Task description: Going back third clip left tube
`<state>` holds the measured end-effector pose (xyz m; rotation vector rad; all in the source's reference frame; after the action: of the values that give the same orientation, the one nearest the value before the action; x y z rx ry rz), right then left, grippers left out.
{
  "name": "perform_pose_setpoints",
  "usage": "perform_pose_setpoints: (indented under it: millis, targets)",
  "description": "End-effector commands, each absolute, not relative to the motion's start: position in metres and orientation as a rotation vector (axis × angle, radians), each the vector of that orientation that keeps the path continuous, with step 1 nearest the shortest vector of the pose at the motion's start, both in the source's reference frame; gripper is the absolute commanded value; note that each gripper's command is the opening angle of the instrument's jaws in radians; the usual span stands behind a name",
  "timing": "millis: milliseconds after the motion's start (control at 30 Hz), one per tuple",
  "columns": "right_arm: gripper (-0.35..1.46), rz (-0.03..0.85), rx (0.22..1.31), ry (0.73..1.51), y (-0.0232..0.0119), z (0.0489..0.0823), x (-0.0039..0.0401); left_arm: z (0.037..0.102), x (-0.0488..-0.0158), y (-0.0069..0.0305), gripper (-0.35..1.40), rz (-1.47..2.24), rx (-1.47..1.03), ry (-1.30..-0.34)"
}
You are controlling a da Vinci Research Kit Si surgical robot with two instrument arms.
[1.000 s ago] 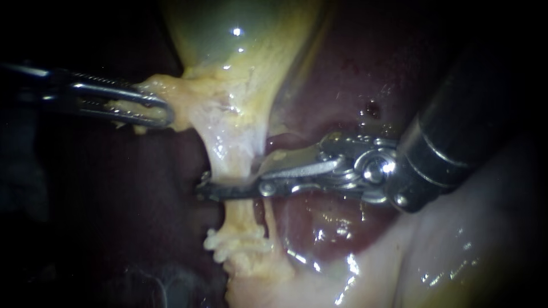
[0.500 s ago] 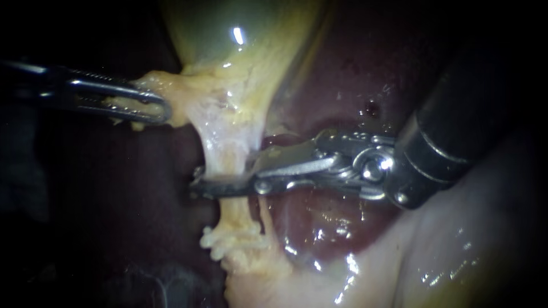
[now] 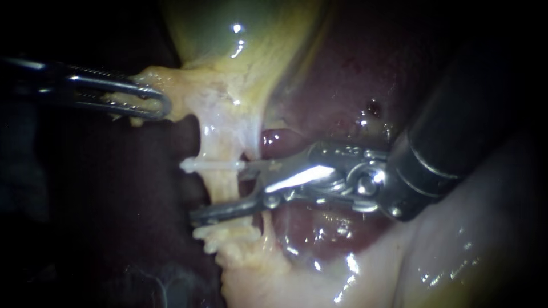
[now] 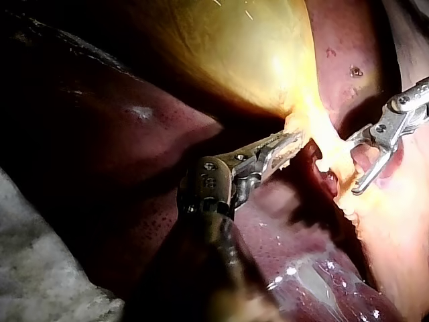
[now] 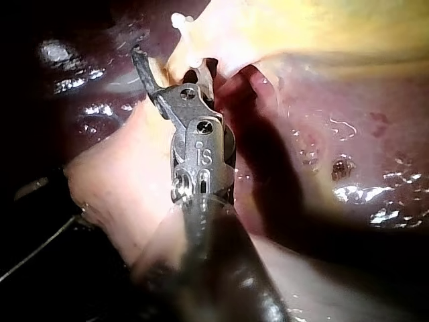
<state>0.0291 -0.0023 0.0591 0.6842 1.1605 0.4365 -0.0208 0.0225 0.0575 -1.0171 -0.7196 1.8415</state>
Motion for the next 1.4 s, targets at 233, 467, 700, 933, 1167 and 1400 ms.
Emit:
perform_pose_setpoints:
  millis: [233, 467, 700, 933, 1167, 1400]
  targets:
    - [0.5, 0.326, 0.558, 1.192, -0.0023, 0.0591, 0.0261, 0.0574, -0.0205, 0.0224, -0.35, 1.844, -1.015, -0.721]
    - [0.5, 0.247, 0.5, 1.21, -0.0022, 0.058, 0.0226, 0.0574, -0.0203, 0.0224, -0.35, 1.845, -1.015, -0.72]
    - [0.5, 0.196, 0.452, 1.219, -0.0018, 0.0555, 0.0178, 0.0575, -0.02, 0.0224, -0.35, 1.845, -1.015, -0.721]
    - [0.5, 0.164, 0.417, 1.223, -0.0004, 0.0535, 0.0138, 0.0575, -0.0199, 0.0224, -0.35, 1.84, -1.011, -0.722]
    - [0.5, 0.173, 0.409, 1.218, 0.0006, 0.0524, 0.0119, 0.0576, -0.0199, 0.0224, -0.35, 1.84, -1.011, -0.722]
    - [0.5, 0.172, 0.409, 1.218, 0.0005, 0.0525, 0.0118, 0.0588, -0.0205, 0.0223, -0.35, 1.841, -1.012, -0.714]
